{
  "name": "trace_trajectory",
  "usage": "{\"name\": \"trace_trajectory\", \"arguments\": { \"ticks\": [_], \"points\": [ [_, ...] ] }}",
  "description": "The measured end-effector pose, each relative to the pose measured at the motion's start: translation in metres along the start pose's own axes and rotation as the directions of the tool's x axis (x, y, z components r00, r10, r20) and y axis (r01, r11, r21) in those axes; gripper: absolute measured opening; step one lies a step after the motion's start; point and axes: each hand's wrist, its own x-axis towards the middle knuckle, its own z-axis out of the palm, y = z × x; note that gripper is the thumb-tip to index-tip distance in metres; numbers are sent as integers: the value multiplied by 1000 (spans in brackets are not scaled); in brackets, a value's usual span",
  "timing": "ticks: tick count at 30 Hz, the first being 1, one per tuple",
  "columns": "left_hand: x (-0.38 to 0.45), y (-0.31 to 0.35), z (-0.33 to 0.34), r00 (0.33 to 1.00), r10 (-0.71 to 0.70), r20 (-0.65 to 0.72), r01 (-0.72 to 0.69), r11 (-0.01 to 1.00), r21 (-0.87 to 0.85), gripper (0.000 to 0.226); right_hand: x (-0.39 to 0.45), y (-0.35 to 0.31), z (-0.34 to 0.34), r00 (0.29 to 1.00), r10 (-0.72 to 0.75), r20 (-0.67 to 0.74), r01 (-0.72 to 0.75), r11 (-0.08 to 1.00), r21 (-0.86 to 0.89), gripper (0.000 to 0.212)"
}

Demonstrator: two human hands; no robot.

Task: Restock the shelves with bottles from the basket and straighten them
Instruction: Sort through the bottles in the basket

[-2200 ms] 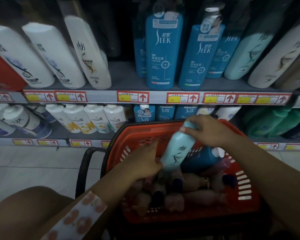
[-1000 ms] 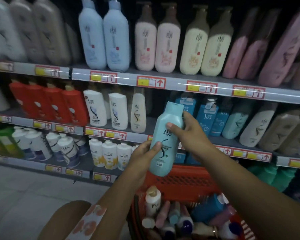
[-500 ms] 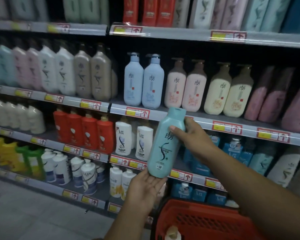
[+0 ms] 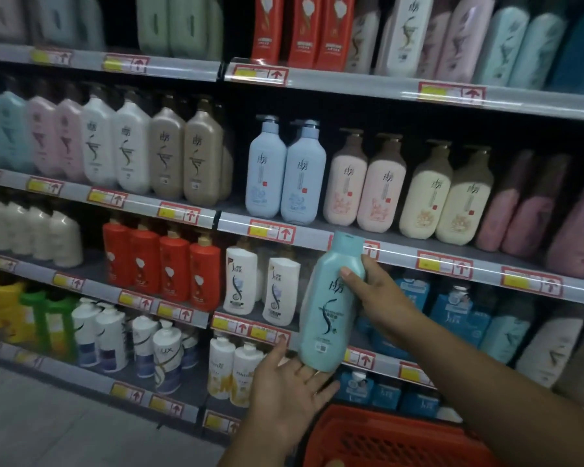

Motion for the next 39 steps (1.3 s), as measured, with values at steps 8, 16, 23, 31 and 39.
{"name": "trace_trajectory", "arguments": {
  "ticks": [8, 16, 23, 31, 39],
  "points": [
    [13, -13, 48, 988, -63, 138, 66, 998, -12, 74, -2, -25, -59, 994, 22, -105, -20, 1000, 23, 33],
    [-3, -15, 127, 956, -1, 295, -5, 1000, 19, 71, -9, -98, -111, 977, -113, -179, 128, 989, 72, 23],
    [-20, -6, 203, 924, 44, 379, -70, 996, 55, 69, -11, -161, -155, 962, -120, -247, 166, 970, 176, 19],
    [-23, 13, 310, 868, 101, 486, -126, 992, 21, 73, 5, -246, -202, 909, -221, -353, 246, 969, 28, 23],
    [-5, 26, 420, 792, 161, 589, -181, 983, -26, 62, 61, -292, -232, 767, -336, -546, 211, 936, -281, 84]
  ]
}}
